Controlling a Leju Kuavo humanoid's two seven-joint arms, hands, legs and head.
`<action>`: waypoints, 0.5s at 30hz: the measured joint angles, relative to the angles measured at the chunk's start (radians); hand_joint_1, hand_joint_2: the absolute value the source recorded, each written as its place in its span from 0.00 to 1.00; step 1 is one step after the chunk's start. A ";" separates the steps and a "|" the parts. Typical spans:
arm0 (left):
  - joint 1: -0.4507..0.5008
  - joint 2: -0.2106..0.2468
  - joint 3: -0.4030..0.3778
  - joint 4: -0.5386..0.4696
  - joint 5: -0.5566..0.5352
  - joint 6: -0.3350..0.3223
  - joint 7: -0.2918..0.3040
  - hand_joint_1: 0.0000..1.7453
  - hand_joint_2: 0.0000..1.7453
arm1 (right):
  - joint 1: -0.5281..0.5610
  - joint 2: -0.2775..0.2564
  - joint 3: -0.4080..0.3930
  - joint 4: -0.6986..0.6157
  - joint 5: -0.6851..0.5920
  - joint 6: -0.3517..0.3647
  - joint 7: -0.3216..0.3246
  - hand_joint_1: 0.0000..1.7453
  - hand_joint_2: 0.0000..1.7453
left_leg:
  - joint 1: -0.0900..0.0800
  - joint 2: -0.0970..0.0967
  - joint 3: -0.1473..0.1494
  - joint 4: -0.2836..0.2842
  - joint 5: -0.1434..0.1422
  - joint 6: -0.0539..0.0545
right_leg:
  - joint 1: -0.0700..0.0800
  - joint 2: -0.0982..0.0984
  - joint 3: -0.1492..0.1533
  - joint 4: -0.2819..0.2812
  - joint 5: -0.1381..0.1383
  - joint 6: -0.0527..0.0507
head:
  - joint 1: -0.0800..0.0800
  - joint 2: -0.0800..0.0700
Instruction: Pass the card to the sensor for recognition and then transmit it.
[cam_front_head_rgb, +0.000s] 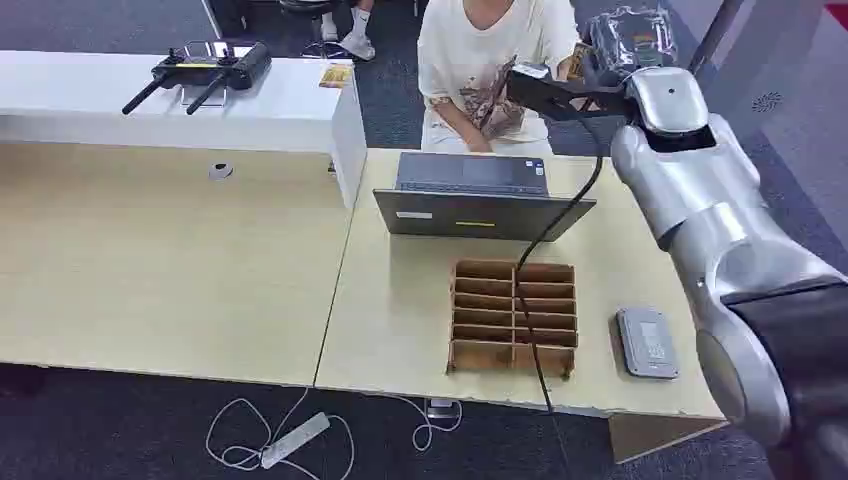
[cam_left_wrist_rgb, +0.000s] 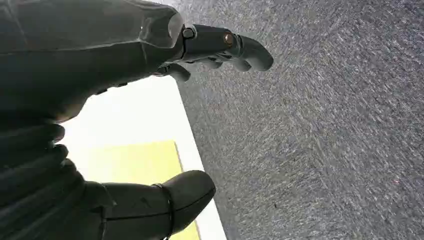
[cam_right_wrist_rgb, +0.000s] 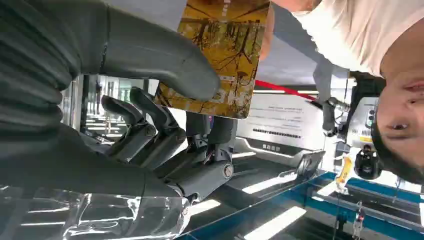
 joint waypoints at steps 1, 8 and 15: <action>0.000 0.000 0.000 0.000 0.000 0.000 0.000 0.00 1.00 | 0.000 0.000 0.000 0.000 0.000 0.000 0.000 1.00 1.00 | 0.000 0.000 0.000 0.000 0.000 0.000 | 0.000 0.000 0.000 0.000 0.000 0.000 | 0.000 0.000; 0.000 0.000 0.000 0.000 0.000 0.000 0.000 0.00 1.00 | 0.000 0.000 0.000 0.001 0.000 -0.001 0.000 1.00 1.00 | 0.000 0.000 0.000 0.000 0.000 0.000 | 0.000 0.000 0.000 0.000 0.000 0.000 | 0.000 0.000; 0.000 0.000 0.000 0.000 0.000 0.000 0.003 0.00 1.00 | 0.001 0.000 -0.012 0.000 -0.054 -0.061 -0.037 1.00 1.00 | 0.000 0.000 0.000 0.000 0.000 0.000 | 0.000 0.000 0.000 0.000 0.000 0.000 | 0.000 0.000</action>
